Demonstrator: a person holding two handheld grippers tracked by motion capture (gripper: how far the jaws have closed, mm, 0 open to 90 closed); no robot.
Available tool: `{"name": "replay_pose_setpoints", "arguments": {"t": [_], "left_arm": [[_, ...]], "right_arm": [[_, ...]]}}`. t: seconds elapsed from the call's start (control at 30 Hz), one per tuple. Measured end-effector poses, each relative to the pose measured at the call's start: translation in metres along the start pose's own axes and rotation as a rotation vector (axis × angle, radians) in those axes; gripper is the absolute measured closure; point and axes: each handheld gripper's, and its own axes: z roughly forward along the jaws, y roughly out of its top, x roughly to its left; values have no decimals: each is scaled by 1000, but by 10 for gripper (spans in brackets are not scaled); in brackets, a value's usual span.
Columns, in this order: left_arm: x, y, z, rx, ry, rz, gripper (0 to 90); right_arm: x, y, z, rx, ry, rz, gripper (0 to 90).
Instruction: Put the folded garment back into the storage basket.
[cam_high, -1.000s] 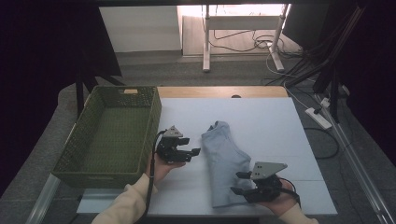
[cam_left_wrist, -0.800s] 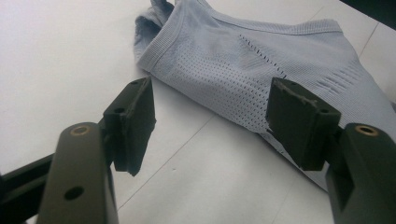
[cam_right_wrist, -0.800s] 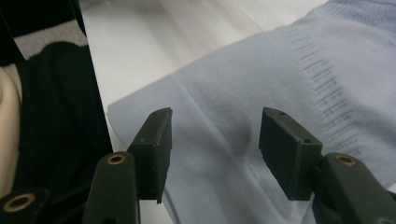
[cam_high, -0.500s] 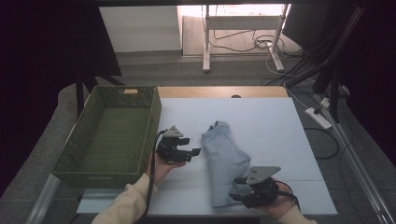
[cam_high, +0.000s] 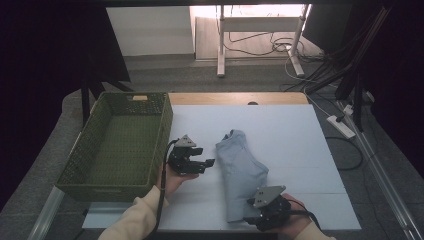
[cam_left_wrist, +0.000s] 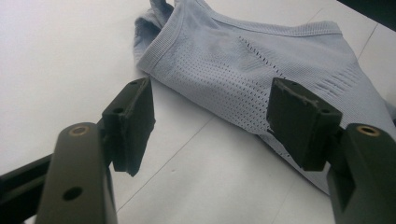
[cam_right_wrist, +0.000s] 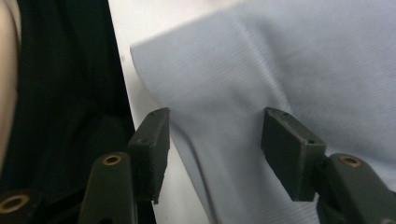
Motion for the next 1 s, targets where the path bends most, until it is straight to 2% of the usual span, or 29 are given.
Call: {"name": "replay_pose_setpoints", "arguments": {"t": [0.27, 0.3, 0.37, 0.47, 0.6, 0.87, 1.0], "left_arm": [[-1, 0, 1, 2, 1, 0, 326], [-1, 0, 1, 2, 1, 0, 326], [-1, 0, 1, 3, 3, 1, 326], [-1, 0, 0, 1, 4, 1, 326], [-2, 0, 1, 3, 3, 4, 326], [-3, 0, 1, 0, 5, 3, 325], [-3, 0, 2, 4, 4, 4, 324]], "right_arm": [[5, -1, 9, 52, -20, -61, 323], [5, -1, 9, 52, -20, -61, 323], [7, 0, 12, 66, -44, -95, 323], [7, 0, 13, 69, -51, -102, 333], [7, 1, 13, 77, -65, -112, 385], [4, 3, 11, 92, -84, -150, 545], [6, 4, 11, 94, -99, -174, 682]]}}
